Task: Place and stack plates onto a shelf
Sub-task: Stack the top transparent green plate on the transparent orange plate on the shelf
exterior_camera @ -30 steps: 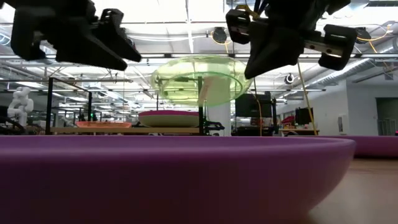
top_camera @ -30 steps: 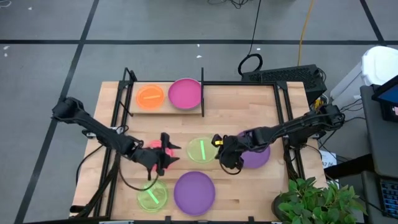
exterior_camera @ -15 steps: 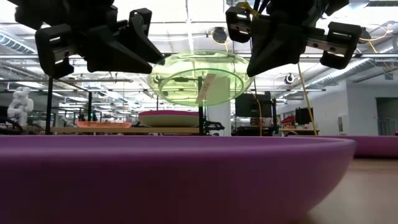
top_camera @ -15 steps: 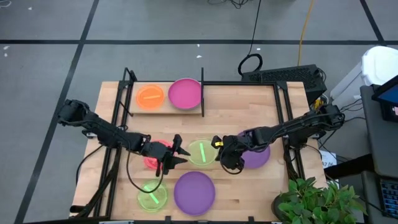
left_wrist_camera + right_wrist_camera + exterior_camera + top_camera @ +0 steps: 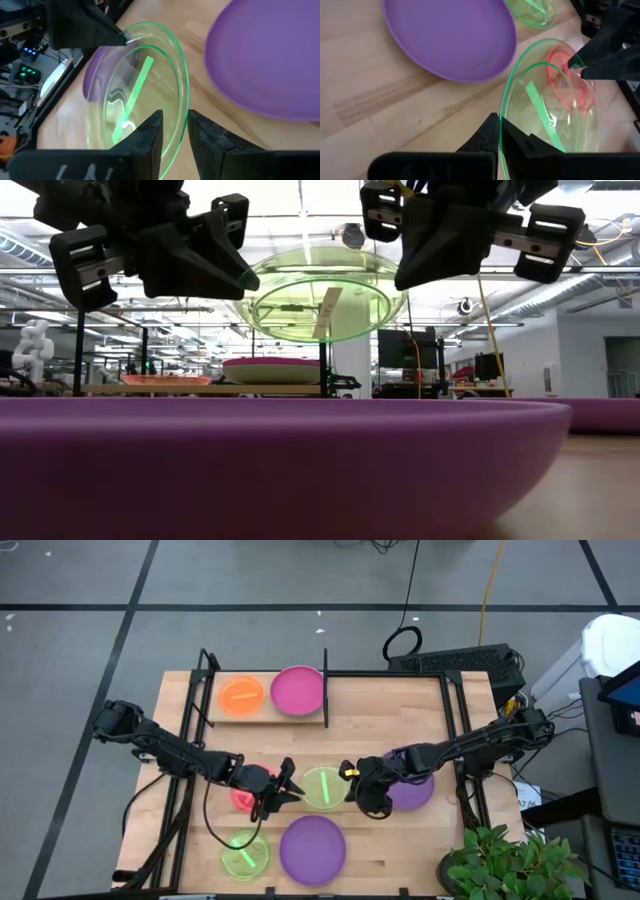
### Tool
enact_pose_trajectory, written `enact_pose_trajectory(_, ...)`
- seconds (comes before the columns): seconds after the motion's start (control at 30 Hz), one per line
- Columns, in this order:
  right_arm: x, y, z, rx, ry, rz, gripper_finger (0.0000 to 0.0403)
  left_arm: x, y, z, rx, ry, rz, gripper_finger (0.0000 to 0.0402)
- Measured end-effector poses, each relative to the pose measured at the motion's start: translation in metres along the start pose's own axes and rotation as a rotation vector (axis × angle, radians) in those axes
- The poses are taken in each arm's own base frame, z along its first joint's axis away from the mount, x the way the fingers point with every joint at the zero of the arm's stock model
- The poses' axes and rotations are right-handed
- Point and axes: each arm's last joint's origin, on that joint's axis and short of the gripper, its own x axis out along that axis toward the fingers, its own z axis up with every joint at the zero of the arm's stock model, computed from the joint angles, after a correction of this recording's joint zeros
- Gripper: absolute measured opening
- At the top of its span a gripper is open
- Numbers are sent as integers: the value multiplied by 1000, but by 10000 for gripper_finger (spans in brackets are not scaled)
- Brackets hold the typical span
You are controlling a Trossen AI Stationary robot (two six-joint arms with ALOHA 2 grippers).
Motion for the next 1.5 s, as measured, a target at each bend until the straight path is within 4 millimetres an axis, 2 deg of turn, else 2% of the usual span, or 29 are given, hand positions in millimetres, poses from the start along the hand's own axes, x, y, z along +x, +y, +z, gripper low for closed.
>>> enact_pose_trajectory(0.27,0,0,1,23,-20,9,0,0,-1,-1,4,4,-17,77)
enact_pose_trajectory(0.9,0,0,1,25,-19,7,0,0,-2,-1,100,-6,-36,76)
enact_pose_trajectory(1.5,-1,-4,-4,67,-9,-5,0,1,3,-6,119,-8,-44,76)
